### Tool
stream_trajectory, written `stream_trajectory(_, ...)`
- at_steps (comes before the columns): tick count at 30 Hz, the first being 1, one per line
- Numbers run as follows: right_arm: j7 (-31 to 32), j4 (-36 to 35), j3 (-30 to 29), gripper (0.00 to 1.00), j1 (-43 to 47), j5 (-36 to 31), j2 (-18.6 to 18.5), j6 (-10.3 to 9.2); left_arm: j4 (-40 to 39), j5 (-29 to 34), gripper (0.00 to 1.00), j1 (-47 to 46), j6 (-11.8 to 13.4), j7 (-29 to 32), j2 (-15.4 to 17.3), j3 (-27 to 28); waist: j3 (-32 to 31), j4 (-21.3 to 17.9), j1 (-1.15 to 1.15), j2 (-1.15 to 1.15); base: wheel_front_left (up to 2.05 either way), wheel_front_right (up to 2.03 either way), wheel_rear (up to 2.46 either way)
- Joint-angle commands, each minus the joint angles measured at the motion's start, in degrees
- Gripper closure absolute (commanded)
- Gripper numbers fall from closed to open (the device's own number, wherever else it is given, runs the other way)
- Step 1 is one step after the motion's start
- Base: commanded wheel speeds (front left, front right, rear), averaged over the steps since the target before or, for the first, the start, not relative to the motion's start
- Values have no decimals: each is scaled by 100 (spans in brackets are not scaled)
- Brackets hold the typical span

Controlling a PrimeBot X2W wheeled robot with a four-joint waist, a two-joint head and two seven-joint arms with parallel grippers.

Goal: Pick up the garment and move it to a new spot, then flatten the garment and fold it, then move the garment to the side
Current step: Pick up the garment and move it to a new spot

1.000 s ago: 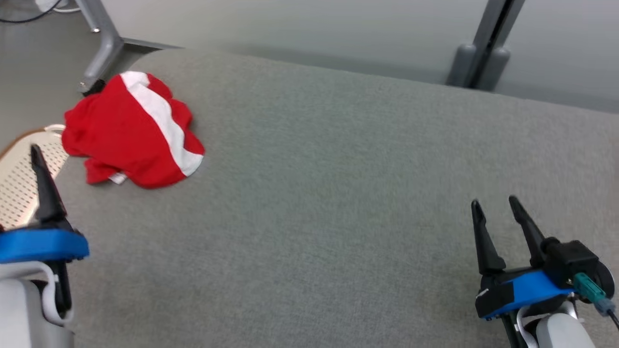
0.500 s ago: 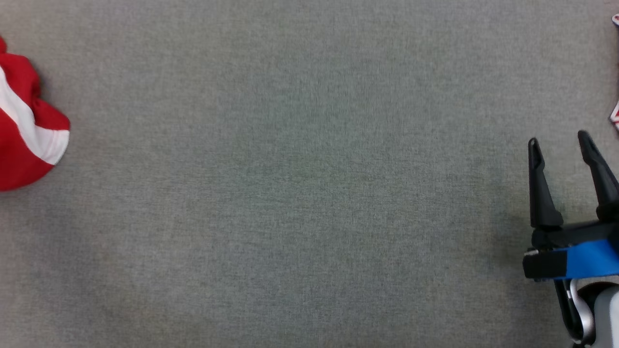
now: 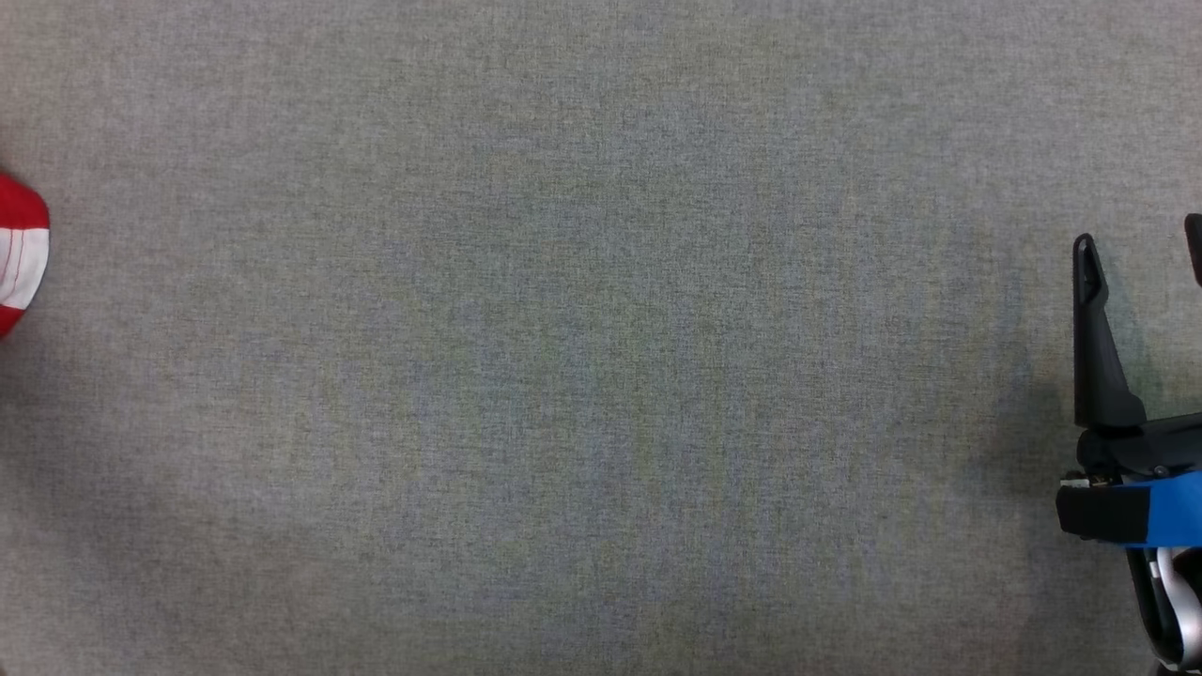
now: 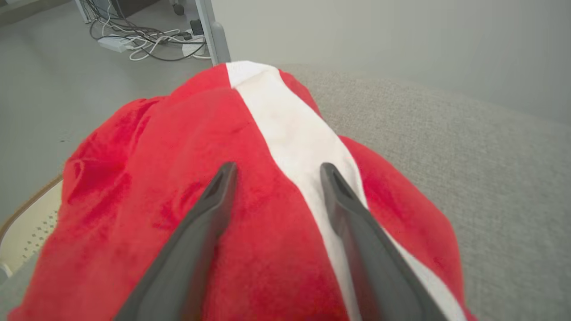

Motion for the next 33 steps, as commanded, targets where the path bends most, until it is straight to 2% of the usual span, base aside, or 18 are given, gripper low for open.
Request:
stream_trajectory(1,30,-60,-26,0,40,-40,-26,1,147,-70,0,-104,-10,92,-38,-124,13,16,-1,-2,0,0,0)
stream_trajectory(3,68,-109,-26,0,45,-53,-24,1,315,-180,0,-126,-10,205,-62,-219,17,28,-1,-2,0,0,0)
stream_trajectory(7,131,-188,-17,0,47,-72,-46,1,643,-439,0,-144,-11,797,-131,-332,10,36,-1,-2,0,0,0)
stream_trajectory(10,156,-232,-18,0,28,-51,-77,1,658,-584,0,-167,-11,945,-152,-449,8,45,-1,-2,0,0,0)
stream_trajectory(11,170,-241,-21,0,25,-46,-83,1,658,-640,9,-172,-11,987,-171,-479,3,48,-1,-2,0,0,0)
stream_trajectory(12,169,-244,-21,0,20,-46,-88,1,658,-688,78,-171,-12,1028,-180,-514,-5,48,-1,-2,0,0,0)
stream_trajectory(13,178,-240,-15,0,15,-49,-86,1,662,-734,100,-168,-12,1068,-183,-554,-17,46,-1,-2,0,0,0)
stream_trajectory(19,94,-140,27,0,-42,19,-37,1,540,-961,100,-50,-12,1067,-81,-804,-170,-34,-1,-2,0,0,0)
stream_trajectory(33,-336,567,244,0,-167,240,175,1,-434,-1247,100,-387,-12,40,378,-1849,-978,-218,-1,-2,0,0,0)
